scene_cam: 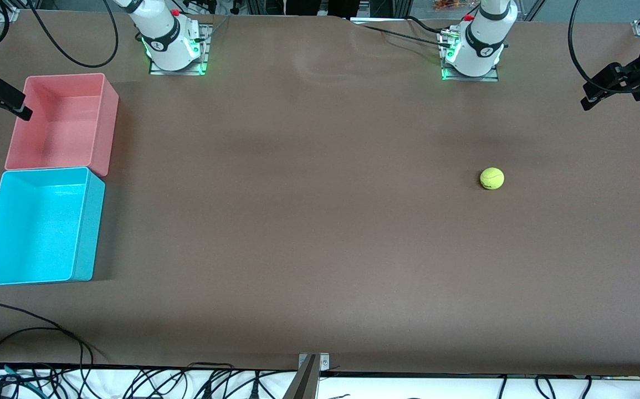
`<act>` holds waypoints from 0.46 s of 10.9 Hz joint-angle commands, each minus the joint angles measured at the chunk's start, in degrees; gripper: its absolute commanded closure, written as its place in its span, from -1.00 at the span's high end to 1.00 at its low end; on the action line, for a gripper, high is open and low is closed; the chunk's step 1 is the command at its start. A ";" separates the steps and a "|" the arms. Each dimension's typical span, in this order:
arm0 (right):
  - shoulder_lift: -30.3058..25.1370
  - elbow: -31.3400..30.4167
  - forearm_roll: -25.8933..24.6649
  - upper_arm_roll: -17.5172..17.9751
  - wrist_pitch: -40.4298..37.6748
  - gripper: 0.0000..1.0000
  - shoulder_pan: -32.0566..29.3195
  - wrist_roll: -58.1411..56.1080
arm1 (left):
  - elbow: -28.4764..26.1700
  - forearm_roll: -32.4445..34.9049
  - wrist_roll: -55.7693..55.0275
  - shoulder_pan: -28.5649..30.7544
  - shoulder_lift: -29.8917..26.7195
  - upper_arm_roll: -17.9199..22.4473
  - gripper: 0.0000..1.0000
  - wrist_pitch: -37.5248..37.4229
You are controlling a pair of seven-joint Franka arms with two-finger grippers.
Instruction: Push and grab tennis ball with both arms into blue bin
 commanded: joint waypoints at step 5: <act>-0.39 0.11 -0.85 0.12 -0.79 1.00 0.39 0.53 | 2.16 -0.45 -0.34 0.28 0.94 -0.61 1.00 -1.74</act>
